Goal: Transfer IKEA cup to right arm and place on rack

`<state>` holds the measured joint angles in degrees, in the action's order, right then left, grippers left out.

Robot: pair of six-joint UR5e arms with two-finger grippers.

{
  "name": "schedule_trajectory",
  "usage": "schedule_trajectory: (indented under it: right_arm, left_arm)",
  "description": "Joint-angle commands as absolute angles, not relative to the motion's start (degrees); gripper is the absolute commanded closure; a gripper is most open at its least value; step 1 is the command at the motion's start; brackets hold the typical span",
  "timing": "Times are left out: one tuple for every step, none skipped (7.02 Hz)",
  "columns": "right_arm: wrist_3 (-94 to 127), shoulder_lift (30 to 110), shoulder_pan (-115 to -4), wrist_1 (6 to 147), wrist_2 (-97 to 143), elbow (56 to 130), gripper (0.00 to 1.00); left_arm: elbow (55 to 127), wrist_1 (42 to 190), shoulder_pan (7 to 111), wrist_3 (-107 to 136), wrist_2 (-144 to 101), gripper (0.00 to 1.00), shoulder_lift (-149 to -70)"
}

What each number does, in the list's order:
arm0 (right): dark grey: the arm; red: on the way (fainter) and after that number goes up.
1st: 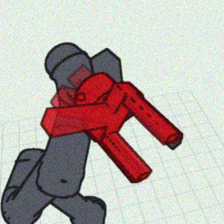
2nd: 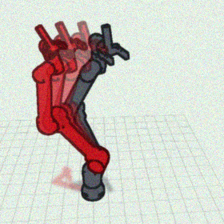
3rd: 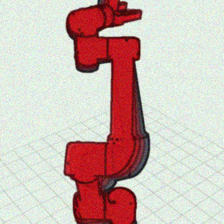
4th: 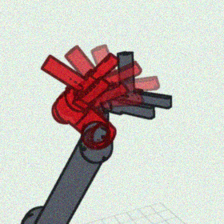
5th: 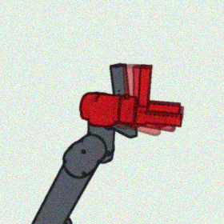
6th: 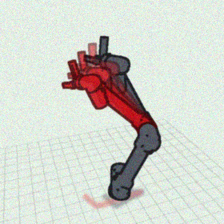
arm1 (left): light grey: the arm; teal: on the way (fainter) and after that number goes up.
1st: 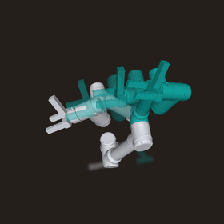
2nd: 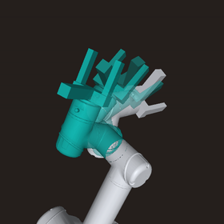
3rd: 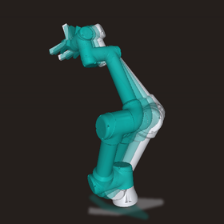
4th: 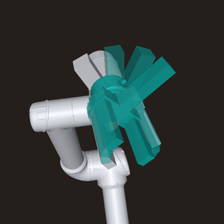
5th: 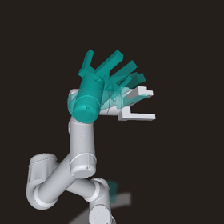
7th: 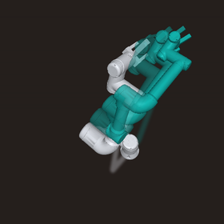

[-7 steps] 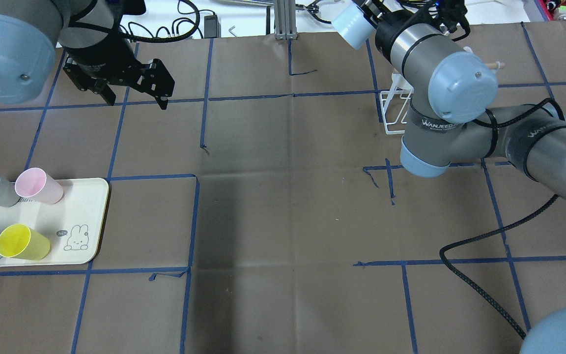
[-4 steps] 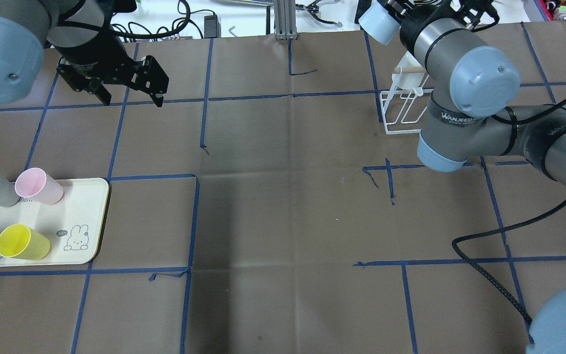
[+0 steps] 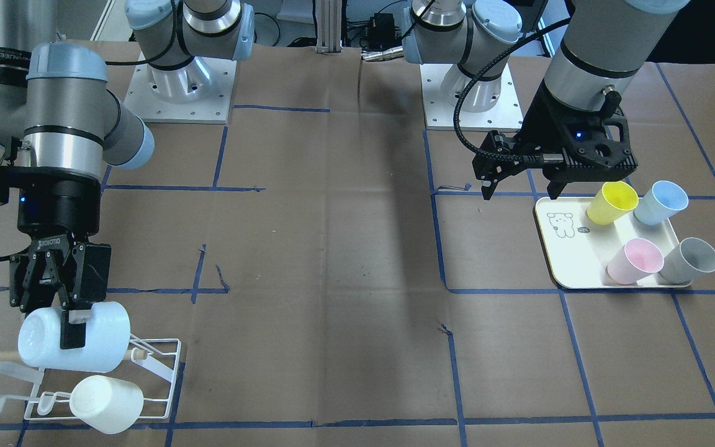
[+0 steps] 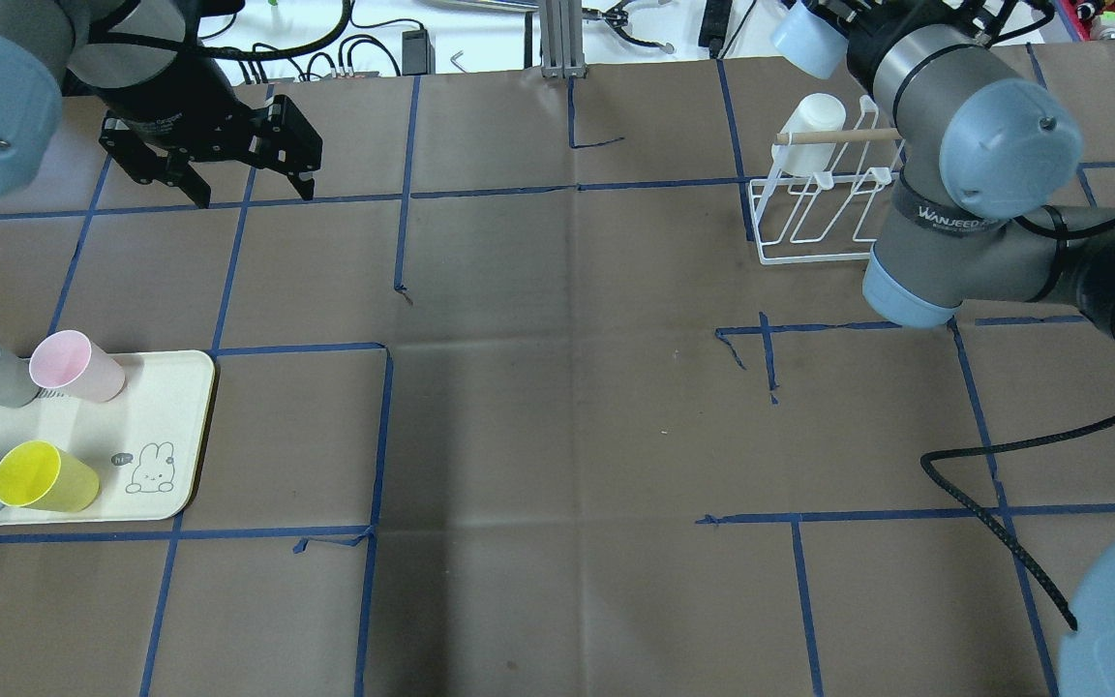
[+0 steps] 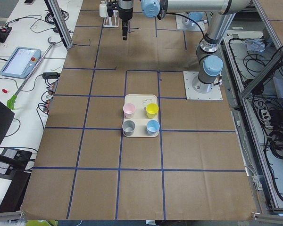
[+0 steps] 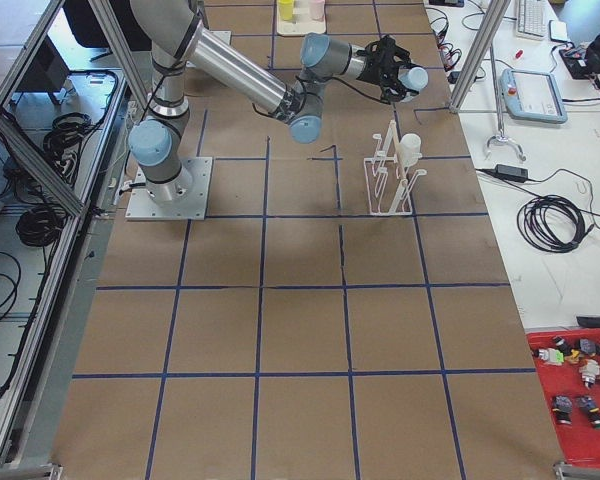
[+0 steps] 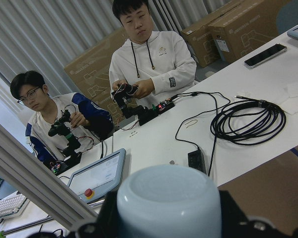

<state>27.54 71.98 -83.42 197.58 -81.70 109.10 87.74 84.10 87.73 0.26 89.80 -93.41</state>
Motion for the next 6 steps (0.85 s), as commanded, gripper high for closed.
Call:
schedule_trajectory:
  right_arm:
    - [22.26, 71.98, -81.04, 197.49, -84.81, 109.16, 0.91]
    - [22.24, 71.98, -81.04, 197.49, -84.81, 109.16, 0.91]
    - [22.24, 71.98, -81.04, 197.49, -84.81, 109.16, 0.91]
    - [13.97, 71.81, -77.73, 197.4, -84.81, 109.07, 0.91]
    - [11.02, 71.46, -75.69, 197.4, -84.47, 108.9, 0.91]
    - [10.29, 71.46, -75.41, 197.4, -84.46, 108.98, 0.91]
  left_arm:
    - [87.63, 84.11, 87.89, 2.81, 89.39, 0.01, -93.52]
    - [87.63, 84.11, 87.98, 2.9, 89.3, 0.01, -93.52]
    - [87.71, 84.11, 88.41, 2.99, 89.47, 0.01, -93.52]
    - [87.71, 84.2, 89.03, 2.38, 89.99, 0.01, -93.69]
    - [87.71, 84.2, 89.21, 1.59, 90.0, 0.01, -93.69]
    - [87.71, 84.2, 89.21, -1.99, 89.91, 0.01, -93.78]
